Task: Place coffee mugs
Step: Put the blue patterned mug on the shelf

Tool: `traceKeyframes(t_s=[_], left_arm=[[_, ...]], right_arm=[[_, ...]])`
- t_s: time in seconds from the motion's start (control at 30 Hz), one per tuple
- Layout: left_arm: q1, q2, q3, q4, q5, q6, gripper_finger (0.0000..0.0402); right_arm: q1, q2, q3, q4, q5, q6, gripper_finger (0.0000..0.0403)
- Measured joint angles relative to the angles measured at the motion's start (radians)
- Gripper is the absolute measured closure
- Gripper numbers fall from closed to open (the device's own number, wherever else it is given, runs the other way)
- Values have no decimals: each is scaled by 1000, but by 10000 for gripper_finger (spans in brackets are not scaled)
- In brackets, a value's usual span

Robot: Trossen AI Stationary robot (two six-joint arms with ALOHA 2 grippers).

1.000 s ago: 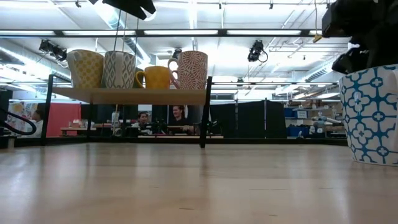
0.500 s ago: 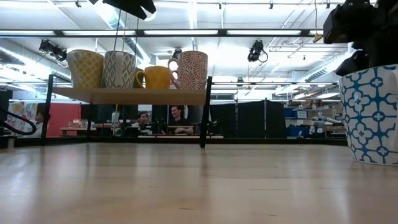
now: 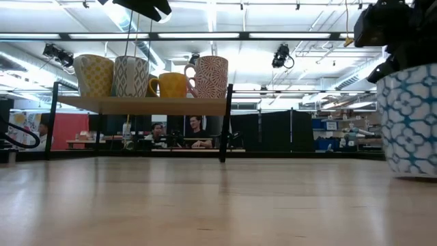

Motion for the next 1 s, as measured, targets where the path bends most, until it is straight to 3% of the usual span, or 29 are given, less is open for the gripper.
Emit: traceKeyframes(t_s=[0.27,0.53,0.8,1.0], left_arm=[[0,0,0,0,0,0,221],[0,0,0,27,40,40,221],[-30,24,-1,245,53,323,221],[-38,132,-1,438,52,590,221]], right_arm=[[-32,1,-1,255,107,-15,370],[-155,1,0,519,184,-18,373],[-317,1,1,547,181,79,373],[-388,0,1,578,125,79,372]])
